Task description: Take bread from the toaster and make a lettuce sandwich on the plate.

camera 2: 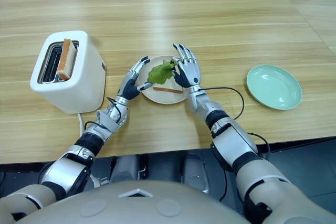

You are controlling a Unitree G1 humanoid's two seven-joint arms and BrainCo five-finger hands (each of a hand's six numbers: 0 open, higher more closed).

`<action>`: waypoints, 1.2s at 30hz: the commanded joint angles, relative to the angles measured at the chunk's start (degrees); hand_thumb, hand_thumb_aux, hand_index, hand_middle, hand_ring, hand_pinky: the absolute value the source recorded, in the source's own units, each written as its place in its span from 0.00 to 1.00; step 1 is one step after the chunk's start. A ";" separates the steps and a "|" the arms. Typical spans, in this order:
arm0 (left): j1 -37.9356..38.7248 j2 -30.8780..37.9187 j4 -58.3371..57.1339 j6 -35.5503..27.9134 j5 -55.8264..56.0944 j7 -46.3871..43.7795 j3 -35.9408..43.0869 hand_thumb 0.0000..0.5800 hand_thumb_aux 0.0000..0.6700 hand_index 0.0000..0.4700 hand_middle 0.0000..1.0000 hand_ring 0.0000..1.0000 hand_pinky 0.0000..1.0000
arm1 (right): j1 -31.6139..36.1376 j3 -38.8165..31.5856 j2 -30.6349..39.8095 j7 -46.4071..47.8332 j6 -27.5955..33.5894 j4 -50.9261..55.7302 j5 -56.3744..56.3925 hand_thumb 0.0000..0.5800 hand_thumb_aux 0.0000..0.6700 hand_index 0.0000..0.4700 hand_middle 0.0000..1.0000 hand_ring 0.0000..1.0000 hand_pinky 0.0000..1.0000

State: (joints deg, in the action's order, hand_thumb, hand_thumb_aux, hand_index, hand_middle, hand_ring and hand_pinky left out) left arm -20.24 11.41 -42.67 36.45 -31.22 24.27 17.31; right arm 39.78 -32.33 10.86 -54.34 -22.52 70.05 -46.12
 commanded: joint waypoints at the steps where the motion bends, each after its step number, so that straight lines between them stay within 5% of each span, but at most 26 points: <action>1: -0.06 0.43 -0.26 -0.34 -0.45 -0.51 0.35 0.00 0.00 0.00 0.00 0.00 0.00 | -0.36 0.32 -0.34 1.91 1.35 2.24 0.95 1.00 1.00 0.98 0.00 0.00 0.00; 11: 0.53 1.26 1.00 -0.79 -0.04 -0.07 -0.42 0.00 0.00 0.00 0.00 0.00 0.00 | 0.29 0.75 1.21 5.04 3.32 3.74 2.21 1.00 1.00 0.98 0.00 0.00 0.00; 12: 0.51 1.28 1.07 -0.83 -0.03 -0.01 -0.46 0.00 0.00 0.00 0.00 0.00 0.00 | 0.25 0.71 1.17 5.26 3.42 3.86 2.20 0.98 0.86 0.84 0.00 0.00 0.00; 13: 0.44 1.28 1.17 -0.83 0.02 -0.04 -0.50 0.00 0.00 0.00 0.00 0.00 0.00 | 0.18 0.74 1.20 5.19 3.43 3.86 2.22 0.82 0.58 0.57 0.00 0.00 0.00; 14: 0.39 1.28 1.25 -0.84 0.06 -0.07 -0.53 0.00 0.00 0.00 0.00 0.00 0.00 | 0.15 0.77 1.23 5.14 3.43 3.84 2.22 0.69 0.45 0.44 0.00 0.00 0.00; 15: 0.38 1.29 1.33 -0.85 0.09 -0.11 -0.56 0.00 0.00 0.00 0.00 0.00 0.00 | 0.04 0.76 1.27 5.00 3.42 3.80 2.19 0.30 0.16 0.16 0.00 0.00 0.00; 16: 0.46 1.36 1.43 -0.88 0.09 -0.08 -0.60 0.00 0.00 0.00 0.00 0.00 0.00 | -0.09 0.69 1.31 4.82 3.41 3.75 2.10 0.02 0.01 0.01 0.00 0.00 0.00; 24: 2.24 2.68 5.58 -1.08 0.17 -0.45 -1.43 0.00 0.00 0.00 0.00 0.00 0.00 | -2.15 1.14 3.84 0.96 2.32 1.40 2.12 0.00 0.00 0.00 0.00 0.00 0.00; 36: 12.89 7.30 31.93 -3.11 2.26 -4.43 -8.26 0.00 0.00 0.00 0.00 0.00 0.00 | -6.44 2.73 8.40 -3.58 1.60 -8.40 2.30 0.00 0.00 0.00 0.00 0.00 0.00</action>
State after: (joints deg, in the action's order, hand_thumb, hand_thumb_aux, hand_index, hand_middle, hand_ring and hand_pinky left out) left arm -9.23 18.02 -15.69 33.87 -29.74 20.98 10.48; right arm 34.43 -30.75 18.55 -57.26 -21.01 63.83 -44.25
